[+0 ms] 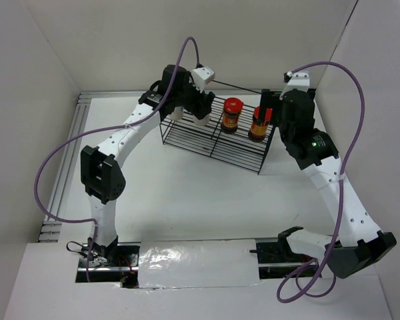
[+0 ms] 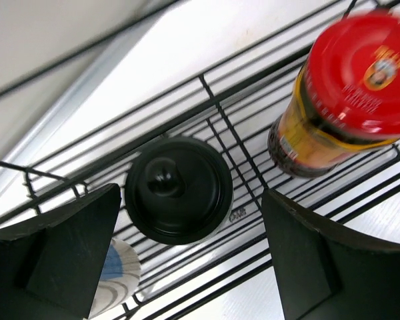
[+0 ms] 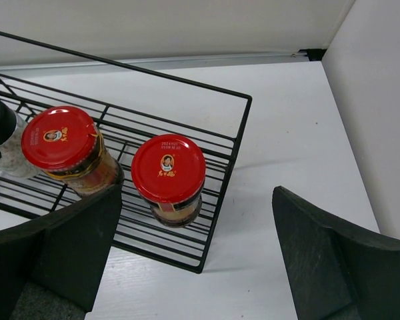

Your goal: Organize the condiment bottles

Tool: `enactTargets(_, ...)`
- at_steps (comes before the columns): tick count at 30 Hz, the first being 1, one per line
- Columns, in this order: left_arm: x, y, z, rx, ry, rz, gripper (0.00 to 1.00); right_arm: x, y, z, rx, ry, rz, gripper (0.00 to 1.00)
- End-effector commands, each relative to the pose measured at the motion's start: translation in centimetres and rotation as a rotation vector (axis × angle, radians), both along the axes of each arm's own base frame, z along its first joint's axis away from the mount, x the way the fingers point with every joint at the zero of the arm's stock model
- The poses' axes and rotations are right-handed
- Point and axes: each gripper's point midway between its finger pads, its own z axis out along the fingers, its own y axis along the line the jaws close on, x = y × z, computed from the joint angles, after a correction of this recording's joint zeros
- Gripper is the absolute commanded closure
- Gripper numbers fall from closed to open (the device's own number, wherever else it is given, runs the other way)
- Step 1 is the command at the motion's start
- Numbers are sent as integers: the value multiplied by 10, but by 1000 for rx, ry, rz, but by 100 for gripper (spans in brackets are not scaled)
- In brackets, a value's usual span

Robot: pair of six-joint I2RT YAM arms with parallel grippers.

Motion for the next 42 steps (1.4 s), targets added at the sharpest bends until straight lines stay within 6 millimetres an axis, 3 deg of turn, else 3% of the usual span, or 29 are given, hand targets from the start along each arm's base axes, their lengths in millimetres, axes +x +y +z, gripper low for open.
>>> enactTargets(1,-10,1,86,-95,-152,-16,1,-7,-2,12,18,-27,8,0)
enactTargets(6,-16,10,116,-90,-223,-2,1,-8,-3,11,24,-15,10,0)
enactTargets(13,-47,37,189,-84,-360,7,1,-6,-24,-1,67,38,-73,0)
enactTargets(18,-63,49,194,-69,-350,-4,1,-6,-27,-2,105,44,-65,0)
enactTargets(20,-71,63,199,-83,-331,11,1,-7,-41,-2,106,54,-117,0)
enactTargets(21,-68,82,190,-75,-294,36,1,-9,-47,1,119,48,-149,0)
enactTargets(23,-70,112,193,-82,-281,102,1,-15,-69,-8,112,89,-244,0)
enactTargets(24,-65,149,183,-69,-263,188,1,-19,-82,-13,118,99,-316,0)
enactTargets(26,-61,190,167,-72,-218,279,1,-31,-106,-23,123,124,-406,0)
enactTargets(27,-62,228,146,-67,-166,352,1,-33,-111,-38,127,159,-417,0)
enactTargets(28,-63,245,135,-77,-133,390,1,-38,-114,-41,135,160,-422,0)
enactTargets(29,-65,267,107,-74,-66,434,1,-43,-124,-48,147,172,-452,0)
enactTargets(30,-73,300,101,-84,-54,506,1,-45,-121,-66,164,213,-438,0)
enactTargets(31,-77,309,91,-102,-30,521,1,-48,-121,-71,175,220,-438,0)
enactTargets(32,-84,332,60,-106,38,578,1,-50,-121,-87,191,251,-443,0)
enactTargets(33,-93,339,53,-113,46,598,1,-50,-118,-93,217,259,-430,0)
enactTargets(35,-105,353,17,-131,113,632,1,-49,-112,-105,257,255,-415,0)
enactTargets(39,-125,349,-16,-146,180,606,1,-49,-106,-112,331,244,-428,0)
enactTargets(42,-132,343,-26,-169,224,583,1,-52,-107,-111,360,225,-455,0)
